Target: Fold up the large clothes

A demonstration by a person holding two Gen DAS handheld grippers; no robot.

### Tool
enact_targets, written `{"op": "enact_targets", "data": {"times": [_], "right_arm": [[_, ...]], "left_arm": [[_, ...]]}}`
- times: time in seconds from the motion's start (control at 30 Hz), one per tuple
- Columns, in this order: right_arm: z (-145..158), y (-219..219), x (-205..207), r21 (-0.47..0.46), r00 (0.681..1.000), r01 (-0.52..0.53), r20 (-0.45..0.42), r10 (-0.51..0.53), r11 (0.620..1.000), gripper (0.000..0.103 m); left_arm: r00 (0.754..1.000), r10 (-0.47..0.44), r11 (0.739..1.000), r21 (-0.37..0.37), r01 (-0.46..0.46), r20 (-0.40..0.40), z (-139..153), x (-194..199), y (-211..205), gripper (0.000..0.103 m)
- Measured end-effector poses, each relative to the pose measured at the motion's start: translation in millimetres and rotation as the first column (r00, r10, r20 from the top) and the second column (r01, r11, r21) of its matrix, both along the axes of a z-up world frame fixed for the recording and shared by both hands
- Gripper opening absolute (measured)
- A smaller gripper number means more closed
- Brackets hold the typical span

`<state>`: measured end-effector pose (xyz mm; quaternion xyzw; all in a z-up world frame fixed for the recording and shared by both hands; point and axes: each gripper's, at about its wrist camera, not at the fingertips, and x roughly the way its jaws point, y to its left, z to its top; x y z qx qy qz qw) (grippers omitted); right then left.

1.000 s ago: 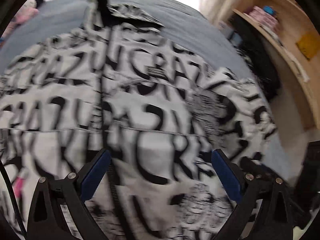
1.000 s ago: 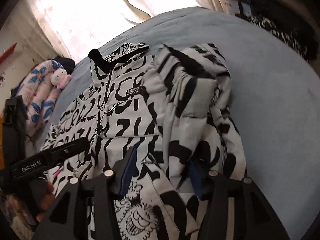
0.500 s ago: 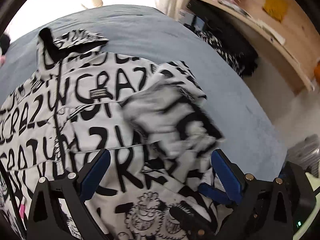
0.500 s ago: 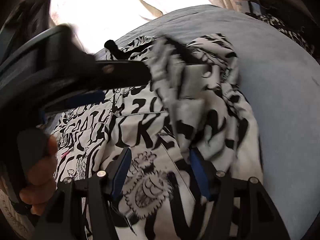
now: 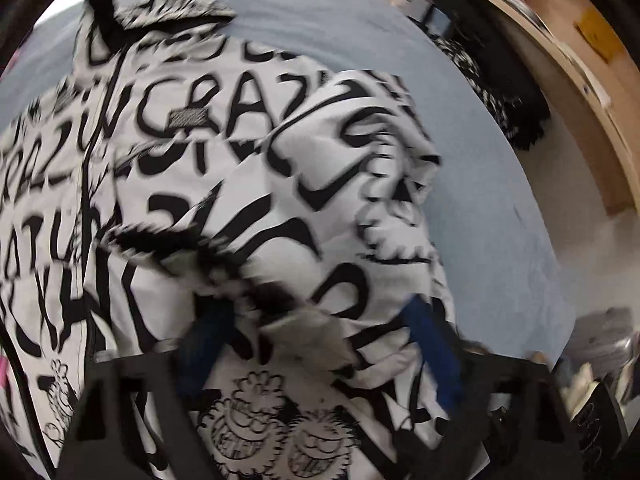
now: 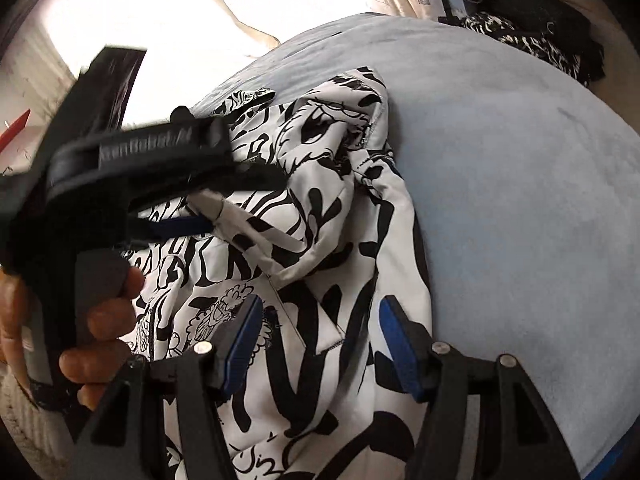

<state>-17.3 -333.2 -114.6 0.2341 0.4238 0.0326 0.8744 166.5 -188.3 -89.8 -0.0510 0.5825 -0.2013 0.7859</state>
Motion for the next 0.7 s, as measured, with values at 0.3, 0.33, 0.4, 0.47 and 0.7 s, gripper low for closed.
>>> {"op": "enact_targets", "data": {"times": [0.3, 0.33, 0.4, 0.47, 0.7], "right_arm": [[-9, -7, 5, 0.019, 0.995, 0.073, -0.062, -0.072, 0.997, 0.069], [-7, -8, 5, 0.016, 0.995, 0.086, -0.055, -0.085, 0.996, 0.070], [0, -7, 5, 0.002, 0.995, 0.094, -0.029, -0.094, 0.996, 0.071], [11, -2, 8, -0.065, 0.995, 0.098, 0.001, -0.098, 0.993, 0.071], [30, 8, 50, -0.191, 0.998, 0.062, -0.005, -0.064, 0.980, 0.071]], "left_arm": [[0.998, 0.013, 1.000, -0.007, -0.013, 0.057, 9, 9, 29, 0.013], [0.994, 0.000, 1.000, 0.002, 0.000, 0.108, 25, 11, 29, 0.013], [0.983, -0.015, 1.000, 0.011, 0.013, 0.181, 49, 12, 32, 0.013], [0.965, -0.015, 1.000, 0.020, 0.010, 0.263, 78, 20, 40, 0.013], [0.871, 0.096, 0.994, 0.003, -0.111, 0.482, 133, 50, 116, 0.013]]}}
